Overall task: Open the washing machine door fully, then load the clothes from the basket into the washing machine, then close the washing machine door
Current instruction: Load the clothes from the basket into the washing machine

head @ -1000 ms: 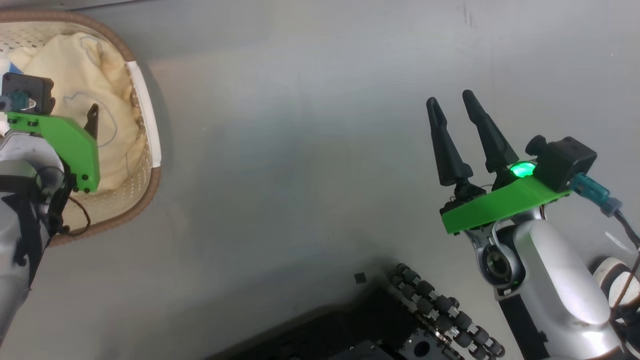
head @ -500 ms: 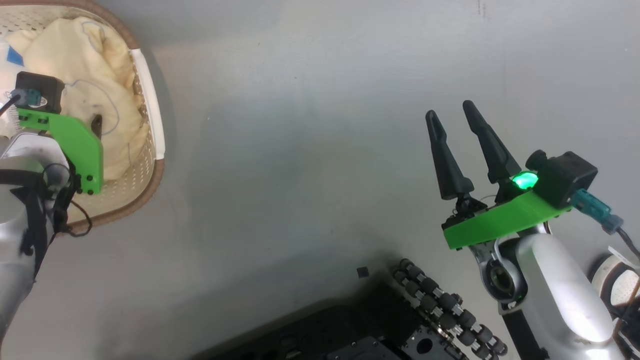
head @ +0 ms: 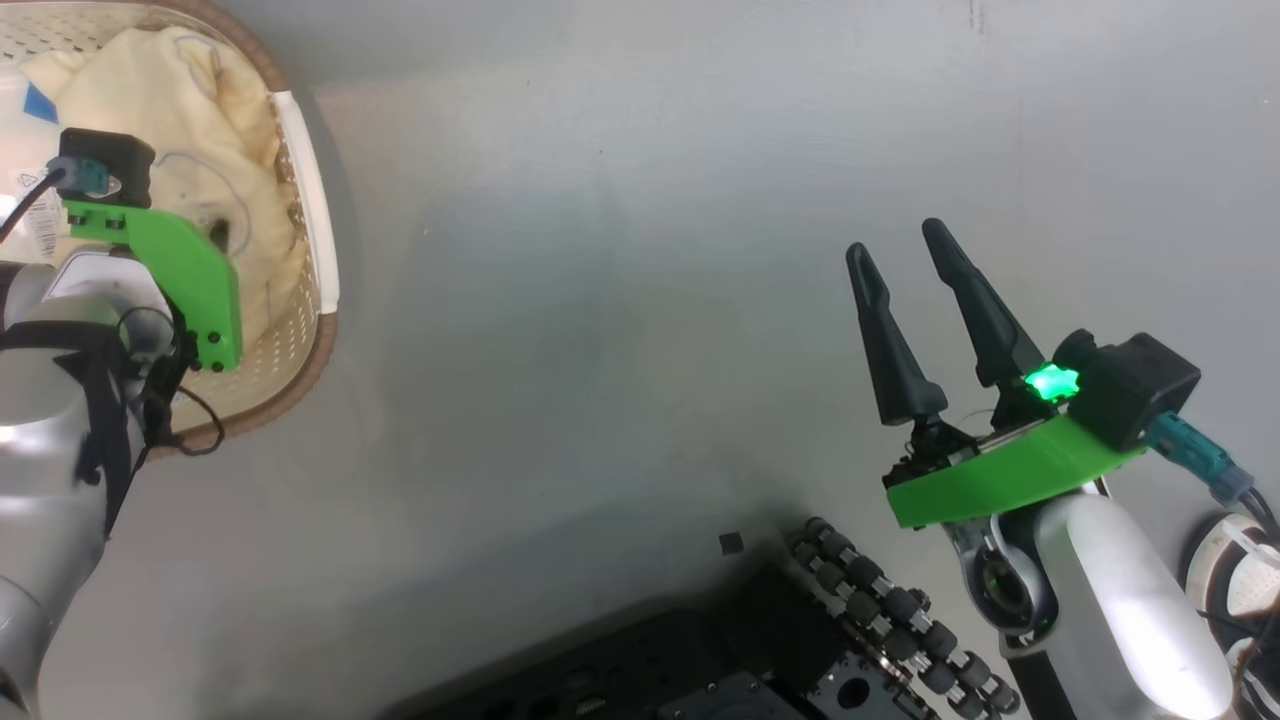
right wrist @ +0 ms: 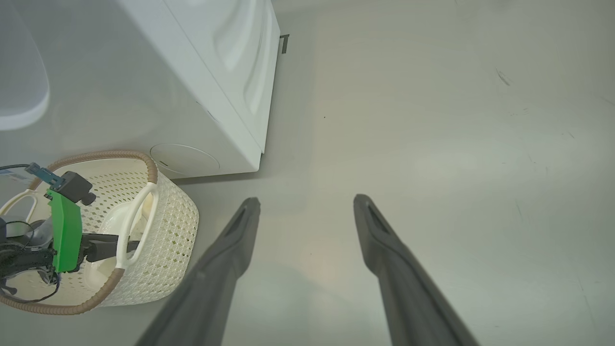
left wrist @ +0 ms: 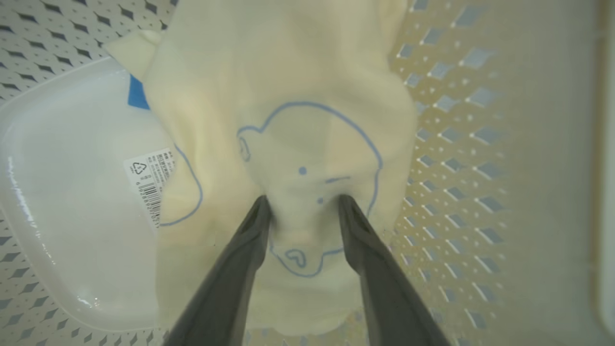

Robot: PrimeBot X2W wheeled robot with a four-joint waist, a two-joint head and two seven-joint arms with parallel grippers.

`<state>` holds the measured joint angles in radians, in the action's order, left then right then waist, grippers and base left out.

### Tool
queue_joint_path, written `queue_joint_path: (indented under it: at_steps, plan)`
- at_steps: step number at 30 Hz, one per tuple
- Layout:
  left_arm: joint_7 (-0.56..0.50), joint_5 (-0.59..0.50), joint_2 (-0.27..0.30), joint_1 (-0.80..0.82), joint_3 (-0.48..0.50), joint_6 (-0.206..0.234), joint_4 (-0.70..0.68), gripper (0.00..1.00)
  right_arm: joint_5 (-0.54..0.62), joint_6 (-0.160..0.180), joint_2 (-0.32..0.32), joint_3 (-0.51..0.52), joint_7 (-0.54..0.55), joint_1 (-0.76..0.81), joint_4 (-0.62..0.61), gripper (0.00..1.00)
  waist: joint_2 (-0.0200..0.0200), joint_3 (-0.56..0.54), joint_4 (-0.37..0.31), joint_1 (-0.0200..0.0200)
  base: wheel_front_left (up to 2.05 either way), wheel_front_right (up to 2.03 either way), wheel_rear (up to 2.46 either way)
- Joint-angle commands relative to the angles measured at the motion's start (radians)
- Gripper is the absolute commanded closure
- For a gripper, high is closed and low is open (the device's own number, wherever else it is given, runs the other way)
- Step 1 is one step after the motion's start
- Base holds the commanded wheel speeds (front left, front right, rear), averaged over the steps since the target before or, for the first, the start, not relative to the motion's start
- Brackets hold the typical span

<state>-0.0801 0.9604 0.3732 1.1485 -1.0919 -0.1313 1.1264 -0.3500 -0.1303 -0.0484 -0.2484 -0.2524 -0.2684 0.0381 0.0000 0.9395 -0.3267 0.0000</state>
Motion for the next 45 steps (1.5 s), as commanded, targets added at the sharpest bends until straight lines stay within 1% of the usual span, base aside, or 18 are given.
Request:
queue_joint_path:
  at_steps: [1, 5, 11, 31, 38, 45]
  plan:
    - [0.001, 0.010, 0.019, 0.019, 0.007, 0.001, -0.004, 1.00, 0.006, 0.000, -0.002, -0.012, -0.009, 0.052, -0.029, 0.00, 0.0000, 0.001, 0.001, 0.0000, 0.00, 0.00, 0.00]
    - [0.002, 0.035, 0.016, 0.031, -0.018, 0.001, -0.006, 1.00, 0.011, 0.000, -0.002, -0.009, -0.009, 0.053, -0.032, 0.00, 0.0000, 0.002, 0.005, 0.0000, 0.00, 0.00, 0.00]
    - [0.010, 0.073, 0.029, 0.042, -0.051, 0.001, -0.006, 1.00, 0.006, 0.000, -0.002, -0.013, -0.009, 0.036, -0.025, 0.00, 0.0000, 0.001, 0.008, 0.0000, 0.00, 0.00, 0.00]
    - [0.070, 0.156, 0.102, 0.051, -0.138, 0.001, -0.060, 1.00, -0.026, 0.000, -0.002, -0.038, -0.009, -0.098, 0.052, 0.00, 0.0000, -0.041, 0.022, 0.0000, 0.00, 0.00, 0.00]
    - [0.119, 0.171, 0.093, 0.007, -0.159, 0.001, -0.086, 1.00, -0.010, 0.000, -0.002, -0.022, -0.009, -0.111, 0.082, 0.00, 0.0000, -0.103, 0.060, 0.0000, 0.00, 0.00, 0.00]
    - [0.206, 0.169, 0.076, -0.054, -0.172, 0.001, -0.088, 1.00, 0.010, 0.000, -0.002, -0.002, -0.009, -0.109, 0.112, 0.00, 0.0000, -0.187, 0.109, 0.0000, 0.00, 0.00, 0.00]
